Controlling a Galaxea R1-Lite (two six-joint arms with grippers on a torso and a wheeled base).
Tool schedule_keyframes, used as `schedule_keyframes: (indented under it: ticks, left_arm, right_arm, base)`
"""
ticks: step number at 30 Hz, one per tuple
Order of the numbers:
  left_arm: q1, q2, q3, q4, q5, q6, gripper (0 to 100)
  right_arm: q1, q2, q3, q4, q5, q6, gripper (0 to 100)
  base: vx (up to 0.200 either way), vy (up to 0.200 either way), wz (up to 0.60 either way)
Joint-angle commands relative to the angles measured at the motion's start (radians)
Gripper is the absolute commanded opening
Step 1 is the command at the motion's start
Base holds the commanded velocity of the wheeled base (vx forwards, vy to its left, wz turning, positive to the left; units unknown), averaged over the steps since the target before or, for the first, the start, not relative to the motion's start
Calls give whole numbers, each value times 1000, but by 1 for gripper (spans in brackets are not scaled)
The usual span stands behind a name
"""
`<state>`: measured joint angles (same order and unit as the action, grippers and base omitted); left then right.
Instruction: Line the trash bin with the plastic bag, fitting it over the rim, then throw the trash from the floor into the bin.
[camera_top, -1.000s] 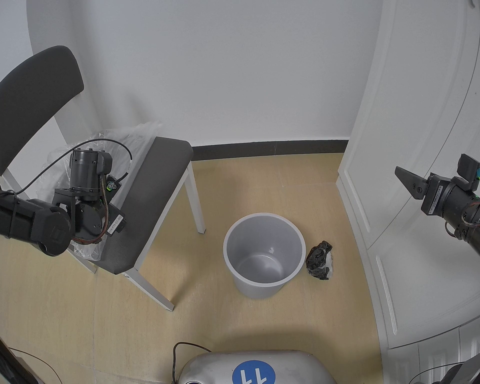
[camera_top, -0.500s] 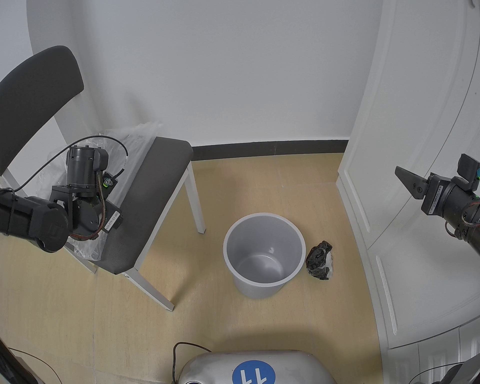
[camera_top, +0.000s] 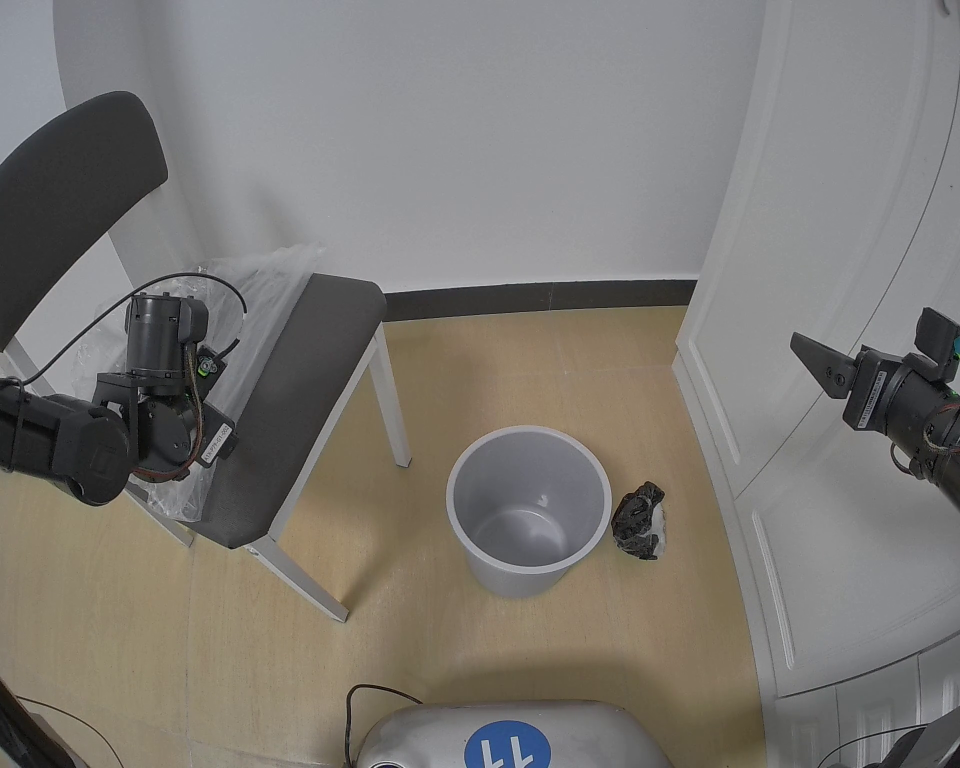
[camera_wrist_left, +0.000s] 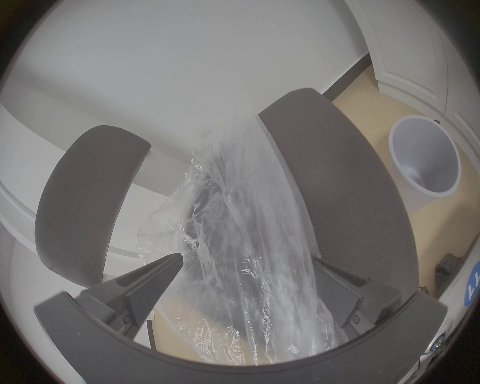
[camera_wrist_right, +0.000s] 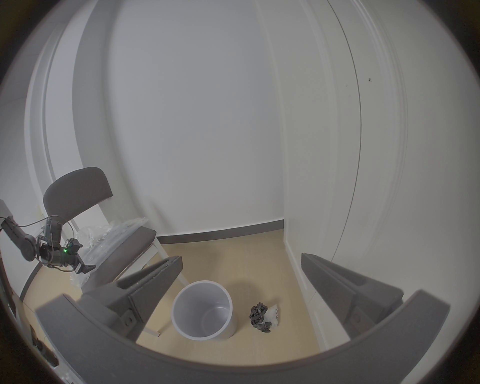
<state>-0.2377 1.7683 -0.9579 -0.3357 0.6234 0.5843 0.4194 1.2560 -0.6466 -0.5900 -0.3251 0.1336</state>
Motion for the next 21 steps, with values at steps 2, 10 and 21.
schedule_keyframes:
  ticks: [2,10,21]
  left_arm:
    - [8,16,5,-3,4,-1,100]
    - [34,10,2,-2,6,8,100]
    - [52,5,2,-3,21,12,100]
  right_arm:
    - [-1,-3,1,-1,0,0,100]
    - [-1,-3,-1,-1,0,0,100]
    - [-1,-3,-1,-1,0,0,100]
  base:
    - [0,0,0]
    - [0,0,0]
    - [0,0,0]
